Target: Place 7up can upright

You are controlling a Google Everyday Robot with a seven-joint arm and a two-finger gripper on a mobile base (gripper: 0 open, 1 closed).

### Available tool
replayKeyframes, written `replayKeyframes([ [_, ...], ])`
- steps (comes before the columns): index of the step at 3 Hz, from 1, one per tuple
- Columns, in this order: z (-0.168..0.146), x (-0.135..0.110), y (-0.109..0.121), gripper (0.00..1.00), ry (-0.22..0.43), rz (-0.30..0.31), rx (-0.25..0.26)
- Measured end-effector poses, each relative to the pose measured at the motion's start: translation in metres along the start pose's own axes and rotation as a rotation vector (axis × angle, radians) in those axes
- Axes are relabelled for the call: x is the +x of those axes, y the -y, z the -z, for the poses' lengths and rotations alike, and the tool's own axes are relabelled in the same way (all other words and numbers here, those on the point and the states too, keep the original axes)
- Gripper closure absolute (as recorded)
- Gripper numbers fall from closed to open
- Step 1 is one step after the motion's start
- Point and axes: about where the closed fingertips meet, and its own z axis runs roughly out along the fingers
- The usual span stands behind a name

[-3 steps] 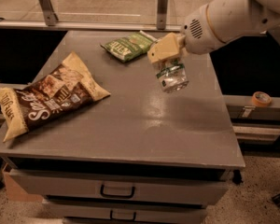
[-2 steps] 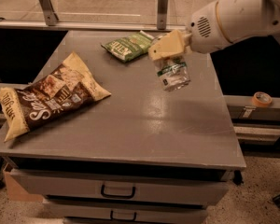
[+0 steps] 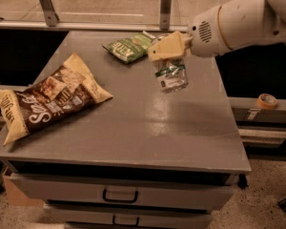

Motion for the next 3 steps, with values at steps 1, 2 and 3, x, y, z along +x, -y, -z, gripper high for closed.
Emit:
replayKeyframes([
  [1, -0.013, 0.007, -0.007, 1.00, 0.128, -0.002, -0.033],
  [2, -0.033, -0.006, -0.003, 1.00, 0.341, 0.063, -0.046],
  [3, -0.038, -0.034, 0.011, 1.00, 0.517, 0.120, -0.014],
])
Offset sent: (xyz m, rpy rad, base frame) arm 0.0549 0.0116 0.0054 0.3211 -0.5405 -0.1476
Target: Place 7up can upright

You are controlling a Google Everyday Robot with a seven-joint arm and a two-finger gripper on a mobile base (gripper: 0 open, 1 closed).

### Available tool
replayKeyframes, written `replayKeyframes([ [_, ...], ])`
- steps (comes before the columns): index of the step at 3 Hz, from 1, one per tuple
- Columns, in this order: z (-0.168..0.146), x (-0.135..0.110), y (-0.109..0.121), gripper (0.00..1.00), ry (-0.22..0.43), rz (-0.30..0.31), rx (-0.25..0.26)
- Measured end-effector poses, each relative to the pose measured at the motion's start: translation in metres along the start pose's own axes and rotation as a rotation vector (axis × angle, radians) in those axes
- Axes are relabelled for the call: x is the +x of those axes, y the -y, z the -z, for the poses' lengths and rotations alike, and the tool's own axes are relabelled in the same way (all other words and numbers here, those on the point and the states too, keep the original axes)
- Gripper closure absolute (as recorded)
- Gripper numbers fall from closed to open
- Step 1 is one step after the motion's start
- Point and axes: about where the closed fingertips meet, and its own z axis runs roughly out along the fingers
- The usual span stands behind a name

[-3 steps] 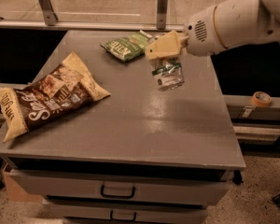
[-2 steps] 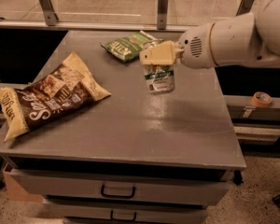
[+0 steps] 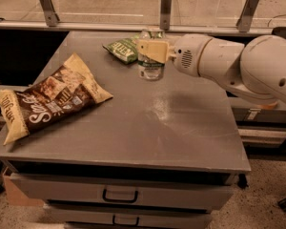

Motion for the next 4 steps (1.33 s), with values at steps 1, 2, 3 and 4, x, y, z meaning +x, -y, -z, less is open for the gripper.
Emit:
replayKeyframes([
  [1, -0.010, -0.011, -0.004, 1.00, 0.048, 0.040, 0.009],
  [2, -0.008, -0.008, -0.007, 1.00, 0.008, 0.150, -0.036],
  [3, -0.005, -0.006, 0.002, 1.00, -0.043, 0.398, -0.093],
  [4, 0.001, -0.004, 0.021, 1.00, -0.072, 0.566, -0.152],
])
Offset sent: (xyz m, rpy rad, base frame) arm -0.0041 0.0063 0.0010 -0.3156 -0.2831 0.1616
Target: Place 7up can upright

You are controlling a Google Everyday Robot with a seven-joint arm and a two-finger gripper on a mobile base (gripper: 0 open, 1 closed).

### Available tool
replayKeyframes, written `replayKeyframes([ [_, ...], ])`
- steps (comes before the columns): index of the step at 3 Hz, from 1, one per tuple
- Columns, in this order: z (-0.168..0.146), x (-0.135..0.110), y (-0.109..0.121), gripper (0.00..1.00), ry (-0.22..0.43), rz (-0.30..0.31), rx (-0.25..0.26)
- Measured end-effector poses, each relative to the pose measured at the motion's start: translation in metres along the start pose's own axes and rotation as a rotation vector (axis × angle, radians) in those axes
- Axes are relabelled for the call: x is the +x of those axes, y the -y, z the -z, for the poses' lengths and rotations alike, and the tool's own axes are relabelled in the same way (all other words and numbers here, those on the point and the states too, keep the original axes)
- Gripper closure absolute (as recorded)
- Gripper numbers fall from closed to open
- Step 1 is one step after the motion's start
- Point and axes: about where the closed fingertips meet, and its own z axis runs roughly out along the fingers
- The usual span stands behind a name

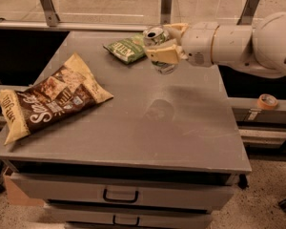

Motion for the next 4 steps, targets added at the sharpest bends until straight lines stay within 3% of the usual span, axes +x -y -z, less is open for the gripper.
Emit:
replayKeyframes([
  [1, 0.001, 0.015, 0.012, 1.00, 0.023, 0.023, -0.034],
  [3, 0.004, 0.047, 0.025, 1.00, 0.050, -0.047, -0.043],
  [4, 0.008, 0.063, 0.027, 0.82, 0.071, -0.107, -0.038],
])
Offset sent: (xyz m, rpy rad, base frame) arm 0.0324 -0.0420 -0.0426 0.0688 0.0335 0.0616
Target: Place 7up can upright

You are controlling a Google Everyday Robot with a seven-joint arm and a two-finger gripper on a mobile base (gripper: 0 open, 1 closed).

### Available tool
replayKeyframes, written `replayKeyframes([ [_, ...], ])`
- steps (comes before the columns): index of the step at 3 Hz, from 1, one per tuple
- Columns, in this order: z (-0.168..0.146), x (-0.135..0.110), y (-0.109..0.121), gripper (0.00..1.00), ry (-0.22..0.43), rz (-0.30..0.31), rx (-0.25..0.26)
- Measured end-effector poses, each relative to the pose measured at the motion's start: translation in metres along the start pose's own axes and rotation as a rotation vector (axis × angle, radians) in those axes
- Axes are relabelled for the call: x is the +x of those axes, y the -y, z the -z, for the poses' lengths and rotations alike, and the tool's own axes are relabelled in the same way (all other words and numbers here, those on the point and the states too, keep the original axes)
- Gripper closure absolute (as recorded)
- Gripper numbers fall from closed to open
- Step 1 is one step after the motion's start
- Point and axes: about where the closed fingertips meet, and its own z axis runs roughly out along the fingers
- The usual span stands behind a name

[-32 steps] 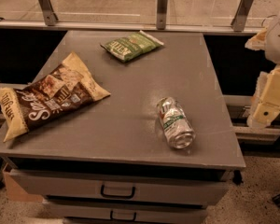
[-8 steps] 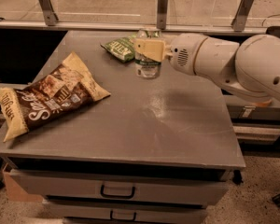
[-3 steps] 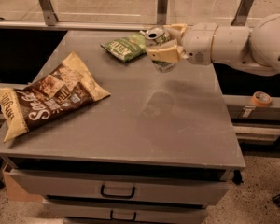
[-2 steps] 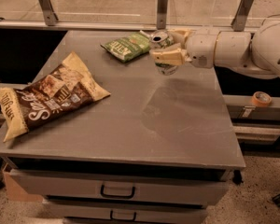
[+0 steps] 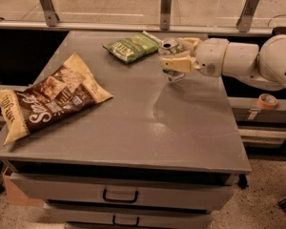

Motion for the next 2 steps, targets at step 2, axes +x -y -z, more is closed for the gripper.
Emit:
replayKeyframes([
  [2, 0.0058, 0.0176, -0.0008, 0.35, 0.046, -0.050, -0.064],
])
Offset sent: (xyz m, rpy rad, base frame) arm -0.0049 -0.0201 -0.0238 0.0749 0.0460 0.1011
